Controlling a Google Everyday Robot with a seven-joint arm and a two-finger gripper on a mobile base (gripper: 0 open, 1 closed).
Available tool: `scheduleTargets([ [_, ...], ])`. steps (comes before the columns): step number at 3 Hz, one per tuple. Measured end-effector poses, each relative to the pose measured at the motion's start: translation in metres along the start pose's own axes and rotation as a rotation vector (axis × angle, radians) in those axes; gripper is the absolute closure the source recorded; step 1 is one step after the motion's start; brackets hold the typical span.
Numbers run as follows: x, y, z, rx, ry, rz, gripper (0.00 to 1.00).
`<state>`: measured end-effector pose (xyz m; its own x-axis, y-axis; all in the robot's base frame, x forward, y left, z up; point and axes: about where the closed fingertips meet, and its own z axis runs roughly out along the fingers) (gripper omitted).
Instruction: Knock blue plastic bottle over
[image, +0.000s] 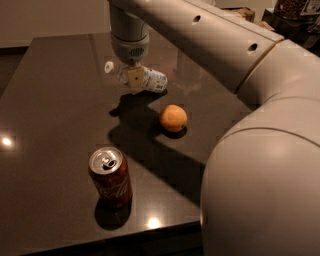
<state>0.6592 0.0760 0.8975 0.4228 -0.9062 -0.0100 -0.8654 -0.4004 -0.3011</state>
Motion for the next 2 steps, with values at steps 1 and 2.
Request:
scheduleTargets([
  [1,-0.005,0.011,0.008,-0.031,0.020,-0.041,0.36],
  [2,-0.012,0.023,0.016,-0.072,0.017,-0.077,0.13],
])
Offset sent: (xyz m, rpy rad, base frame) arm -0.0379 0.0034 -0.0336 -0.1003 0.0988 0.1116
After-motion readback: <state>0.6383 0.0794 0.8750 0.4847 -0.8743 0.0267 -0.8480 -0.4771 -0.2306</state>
